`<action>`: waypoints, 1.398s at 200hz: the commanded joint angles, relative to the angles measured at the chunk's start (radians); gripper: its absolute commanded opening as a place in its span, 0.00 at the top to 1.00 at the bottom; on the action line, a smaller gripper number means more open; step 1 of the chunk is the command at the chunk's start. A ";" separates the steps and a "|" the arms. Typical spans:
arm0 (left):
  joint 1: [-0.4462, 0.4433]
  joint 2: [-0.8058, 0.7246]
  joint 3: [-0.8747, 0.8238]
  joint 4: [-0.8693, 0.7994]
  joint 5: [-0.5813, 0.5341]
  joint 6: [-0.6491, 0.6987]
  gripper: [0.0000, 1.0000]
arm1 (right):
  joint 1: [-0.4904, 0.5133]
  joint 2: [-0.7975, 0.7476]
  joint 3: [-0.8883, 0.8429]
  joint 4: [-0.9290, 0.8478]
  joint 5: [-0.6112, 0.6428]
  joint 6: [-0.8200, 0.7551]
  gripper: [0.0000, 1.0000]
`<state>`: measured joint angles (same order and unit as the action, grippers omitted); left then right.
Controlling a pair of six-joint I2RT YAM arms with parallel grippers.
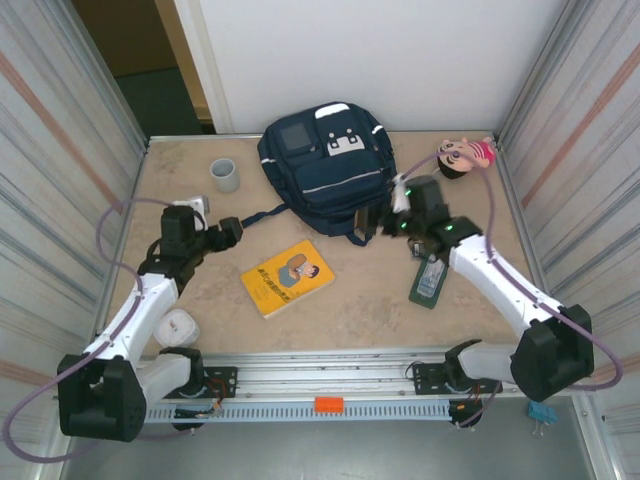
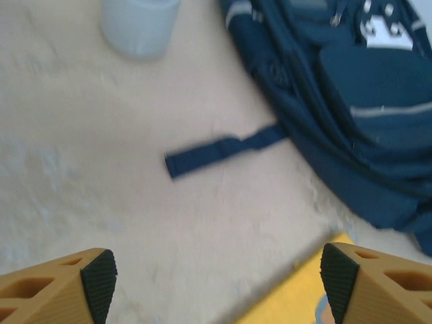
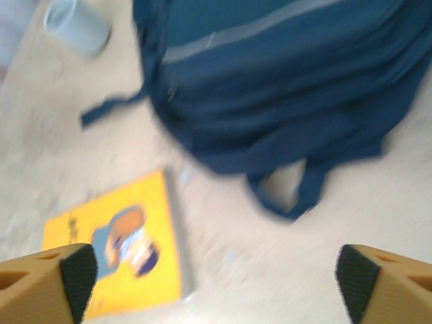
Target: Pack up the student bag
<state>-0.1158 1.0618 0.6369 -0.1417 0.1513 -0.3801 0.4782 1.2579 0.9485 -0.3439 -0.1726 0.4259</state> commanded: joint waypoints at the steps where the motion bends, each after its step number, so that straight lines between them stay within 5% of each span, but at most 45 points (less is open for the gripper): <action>1: -0.008 0.008 -0.035 -0.010 0.121 -0.097 0.20 | 0.122 0.015 -0.096 -0.001 0.074 0.204 0.15; 32: -0.010 0.012 -0.071 0.021 0.139 -0.101 0.20 | 0.279 0.113 -0.184 0.142 0.182 0.351 0.25; 117: -0.009 -0.075 -0.165 0.055 0.119 -0.130 0.21 | 0.408 0.459 -0.033 0.283 0.156 0.396 0.48; 212: 0.010 -0.129 -0.107 -0.060 0.079 -0.088 0.20 | 0.484 0.774 0.325 0.394 0.032 0.328 0.52; 248: -0.003 -0.129 -0.048 -0.108 0.054 -0.019 0.20 | 0.473 0.743 0.328 0.456 0.024 0.303 0.51; 279: -0.096 -0.108 0.016 -0.122 -0.017 0.077 0.20 | 0.414 0.550 0.117 0.584 0.027 0.343 0.50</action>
<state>-0.1432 0.9516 0.5823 -0.2287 0.2024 -0.4145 0.9413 1.9743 1.1870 0.1337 -0.1406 0.7593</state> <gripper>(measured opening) 0.799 0.497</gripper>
